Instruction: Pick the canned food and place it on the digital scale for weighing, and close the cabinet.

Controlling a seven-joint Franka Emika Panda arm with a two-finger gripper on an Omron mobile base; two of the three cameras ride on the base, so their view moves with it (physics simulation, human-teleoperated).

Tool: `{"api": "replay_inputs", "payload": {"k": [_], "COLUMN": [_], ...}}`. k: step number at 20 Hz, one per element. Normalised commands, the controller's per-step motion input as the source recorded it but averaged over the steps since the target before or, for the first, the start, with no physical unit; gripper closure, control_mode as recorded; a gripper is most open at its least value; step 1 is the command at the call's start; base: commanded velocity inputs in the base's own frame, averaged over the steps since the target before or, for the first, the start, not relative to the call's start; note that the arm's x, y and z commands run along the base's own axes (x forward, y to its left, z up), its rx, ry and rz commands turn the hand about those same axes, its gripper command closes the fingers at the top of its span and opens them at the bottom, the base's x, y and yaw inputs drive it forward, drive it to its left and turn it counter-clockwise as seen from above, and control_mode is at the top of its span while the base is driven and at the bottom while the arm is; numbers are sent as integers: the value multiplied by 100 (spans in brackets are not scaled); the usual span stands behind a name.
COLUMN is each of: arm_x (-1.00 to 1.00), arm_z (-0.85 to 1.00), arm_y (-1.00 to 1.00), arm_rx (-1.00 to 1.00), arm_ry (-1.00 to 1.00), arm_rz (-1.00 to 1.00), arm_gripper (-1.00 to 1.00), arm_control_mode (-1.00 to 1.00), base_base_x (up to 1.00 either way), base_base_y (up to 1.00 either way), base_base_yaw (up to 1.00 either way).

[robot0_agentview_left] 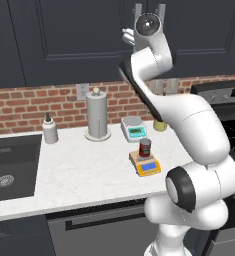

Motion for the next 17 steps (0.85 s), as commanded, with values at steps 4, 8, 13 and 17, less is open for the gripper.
{"api": "replay_inputs", "payload": {"k": [4,8,13,17], "arm_x": [100,100,100,100], "arm_z": [-7,-39,-60,-82], "arm_y": [-59,-22,39,55], "arm_rx": [28,11,0,0], "arm_ry": [-10,-7,-12,-29], "arm_rz": [45,28,2,0], "arm_gripper": [-100,-100,-100,-100], "arm_control_mode": [-100,-100,-100,-100], "base_base_x": [0,0,0,0], "base_base_y": [0,0,0,0], "base_base_yaw": [0,0,0,0]}}
